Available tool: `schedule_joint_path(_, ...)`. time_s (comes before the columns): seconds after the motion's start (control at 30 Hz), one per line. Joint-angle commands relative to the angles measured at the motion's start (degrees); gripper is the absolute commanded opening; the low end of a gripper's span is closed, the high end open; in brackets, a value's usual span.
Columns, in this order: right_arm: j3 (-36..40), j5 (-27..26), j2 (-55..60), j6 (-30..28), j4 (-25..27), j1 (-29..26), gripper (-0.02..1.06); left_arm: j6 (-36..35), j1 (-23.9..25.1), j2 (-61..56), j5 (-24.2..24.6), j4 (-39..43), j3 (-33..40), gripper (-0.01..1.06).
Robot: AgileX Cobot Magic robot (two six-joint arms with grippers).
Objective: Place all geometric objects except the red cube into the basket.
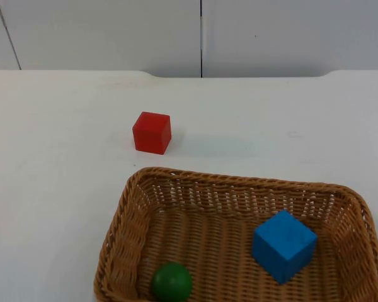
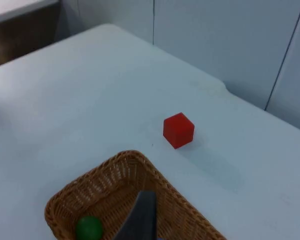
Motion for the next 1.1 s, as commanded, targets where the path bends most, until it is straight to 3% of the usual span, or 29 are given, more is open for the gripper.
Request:
schedule_joint_path(0.0,-0.1,2.3,-3.3,-0.5,0.1,0.0,0.83,4.0,0.1,-4.1,1.4,-4.5,-0.4,1.05)
schedule_joint_path(0.37,0.3,16.5,-16.5,-0.4,0.1,0.0,0.83,4.8,0.1,-26.0,9.6,-5.4,0.5,1.05)
schedule_joint_path(0.57,4.5,19.2,-24.7,1.8,0.1,0.0,0.83,-1.3,0.1,-34.9,13.0,-2.1,1.2,1.05)
schedule_joint_path(0.73,9.0,22.6,-31.5,3.8,0.1,0.0,0.83,-4.5,0.1,-34.9,17.8,2.5,1.5,1.05)
schedule_joint_path(0.93,12.7,28.8,-33.9,4.9,0.1,0.2,0.83,-4.5,0.1,-34.9,19.2,2.9,3.9,1.05)
schedule_joint_path(1.07,14.6,29.1,-33.9,4.9,-0.1,0.0,0.83,-4.1,0.1,-34.9,19.0,3.8,4.9,1.05)
